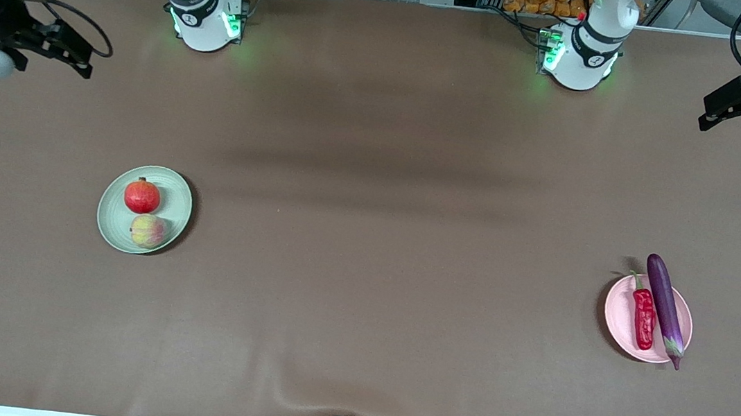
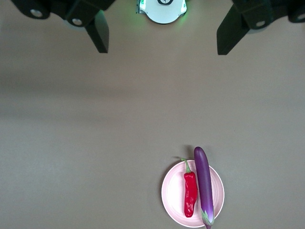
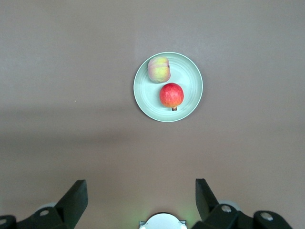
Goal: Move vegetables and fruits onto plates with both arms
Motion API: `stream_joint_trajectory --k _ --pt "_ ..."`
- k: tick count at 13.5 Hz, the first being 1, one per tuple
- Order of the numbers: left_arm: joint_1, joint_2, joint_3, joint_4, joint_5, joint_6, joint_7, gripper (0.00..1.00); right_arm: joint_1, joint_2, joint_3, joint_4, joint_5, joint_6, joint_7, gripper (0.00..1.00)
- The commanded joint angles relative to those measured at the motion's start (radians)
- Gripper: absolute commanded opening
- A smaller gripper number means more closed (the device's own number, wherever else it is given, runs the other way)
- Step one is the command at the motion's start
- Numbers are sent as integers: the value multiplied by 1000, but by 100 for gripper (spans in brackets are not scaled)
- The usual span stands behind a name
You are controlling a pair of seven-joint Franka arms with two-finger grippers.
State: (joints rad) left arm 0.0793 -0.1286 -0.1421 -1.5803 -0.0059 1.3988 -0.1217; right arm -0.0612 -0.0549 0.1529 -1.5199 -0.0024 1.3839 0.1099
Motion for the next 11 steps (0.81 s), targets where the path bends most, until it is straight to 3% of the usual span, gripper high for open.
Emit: stream_joint_trajectory --k 1,4,6,11 --pt "-1 9 2 25 -19 -18 14 100 -8 -25 -27 16 27 6 -16 100" --pt "-1 9 2 25 -16 -21 16 100 -6 -20 -73 33 27 -8 -220 100" --pt "-1 12 4 31 -8 -21 13 100 6 -19 -113 30 39 -9 -246 100" --pt "2 10 4 36 -8 -21 14 100 35 -25 -116 29 30 -8 -237 100"
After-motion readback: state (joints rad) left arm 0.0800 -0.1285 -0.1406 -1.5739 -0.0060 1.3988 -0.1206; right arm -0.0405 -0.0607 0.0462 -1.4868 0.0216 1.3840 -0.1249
